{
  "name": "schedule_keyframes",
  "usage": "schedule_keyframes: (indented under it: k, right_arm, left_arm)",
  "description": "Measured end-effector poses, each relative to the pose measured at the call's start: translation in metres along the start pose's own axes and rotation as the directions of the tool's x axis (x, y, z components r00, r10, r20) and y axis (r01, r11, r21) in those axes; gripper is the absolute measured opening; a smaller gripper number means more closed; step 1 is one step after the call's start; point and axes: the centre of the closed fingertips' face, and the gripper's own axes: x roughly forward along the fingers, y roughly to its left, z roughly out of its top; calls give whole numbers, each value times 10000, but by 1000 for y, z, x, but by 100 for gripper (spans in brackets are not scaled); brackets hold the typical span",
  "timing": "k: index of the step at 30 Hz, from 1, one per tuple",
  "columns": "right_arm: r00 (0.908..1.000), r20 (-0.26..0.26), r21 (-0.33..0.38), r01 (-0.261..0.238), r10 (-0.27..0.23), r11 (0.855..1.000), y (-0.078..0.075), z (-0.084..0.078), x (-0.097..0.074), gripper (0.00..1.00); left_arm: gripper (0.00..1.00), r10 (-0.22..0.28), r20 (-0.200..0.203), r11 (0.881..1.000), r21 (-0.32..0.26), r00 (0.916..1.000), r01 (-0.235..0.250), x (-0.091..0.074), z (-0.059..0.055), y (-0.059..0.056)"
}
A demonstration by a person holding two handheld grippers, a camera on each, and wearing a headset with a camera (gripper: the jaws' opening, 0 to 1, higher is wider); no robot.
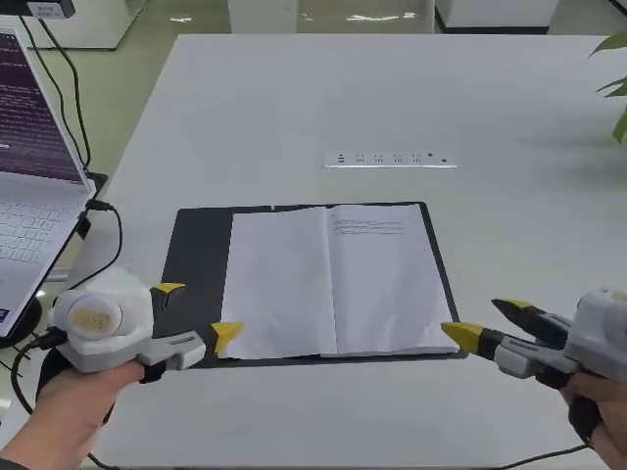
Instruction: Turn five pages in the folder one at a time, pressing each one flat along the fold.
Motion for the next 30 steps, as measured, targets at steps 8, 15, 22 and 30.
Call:
schedule_keyframes:
  k: [8, 15, 22, 30]
  right_arm:
    - [9989, -398, -358, 235, -249, 9991, 2, -13, -8, 76]
    - [9969, -762, -363, 154, -181, 9992, 10, -29, -6, 80]
    - [9950, -981, -513, 109, -159, 9986, 8, -32, -6, 80]
    - [9956, -906, -473, 185, -227, 9987, 3, -31, -8, 79]
  left_arm:
    - [73, -232, 99, 9997, -58, 9997, 232, -12, -1, -13]
    - [76, -194, -54, 9995, -240, 9998, 193, -12, -12, -13]
    - [77, -197, -90, 9993, -322, 9998, 194, -9, -15, -14]
    - [77, -440, -214, 9990, -100, 9988, 438, 1, -12, -21]
